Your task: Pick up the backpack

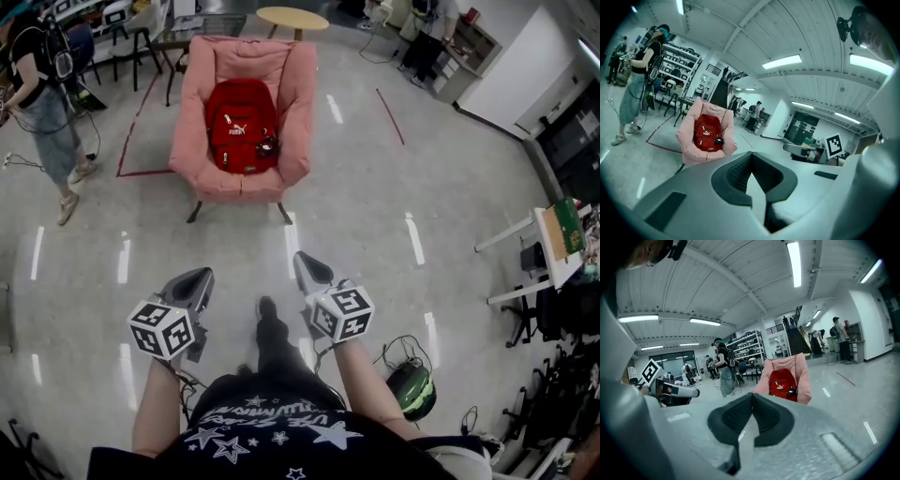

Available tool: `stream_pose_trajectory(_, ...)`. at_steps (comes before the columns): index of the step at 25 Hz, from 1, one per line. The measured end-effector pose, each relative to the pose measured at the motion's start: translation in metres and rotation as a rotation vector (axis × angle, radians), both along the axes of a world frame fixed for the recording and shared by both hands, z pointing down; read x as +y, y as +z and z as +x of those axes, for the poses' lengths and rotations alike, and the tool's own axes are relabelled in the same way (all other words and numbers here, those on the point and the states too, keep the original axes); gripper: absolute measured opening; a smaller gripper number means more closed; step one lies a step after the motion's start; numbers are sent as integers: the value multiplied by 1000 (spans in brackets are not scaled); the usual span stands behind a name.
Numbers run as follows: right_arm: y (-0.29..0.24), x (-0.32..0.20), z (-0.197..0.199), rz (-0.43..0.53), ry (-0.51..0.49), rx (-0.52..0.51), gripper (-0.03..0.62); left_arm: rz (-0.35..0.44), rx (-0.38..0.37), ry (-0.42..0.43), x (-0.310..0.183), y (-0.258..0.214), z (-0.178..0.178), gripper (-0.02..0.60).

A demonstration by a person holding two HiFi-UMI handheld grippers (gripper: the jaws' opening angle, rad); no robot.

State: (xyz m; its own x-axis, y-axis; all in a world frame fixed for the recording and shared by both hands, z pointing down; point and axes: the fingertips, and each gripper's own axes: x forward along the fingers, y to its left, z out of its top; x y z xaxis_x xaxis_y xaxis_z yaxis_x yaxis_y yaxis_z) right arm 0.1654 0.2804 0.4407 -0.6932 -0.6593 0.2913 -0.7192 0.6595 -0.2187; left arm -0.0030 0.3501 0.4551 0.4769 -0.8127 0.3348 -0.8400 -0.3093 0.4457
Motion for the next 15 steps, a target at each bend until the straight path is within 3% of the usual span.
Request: stream_pose_trajectory(15,-6,-231,-18,-20,-75,-29,0,-16,-24,-95,-199,-11,-11,6)
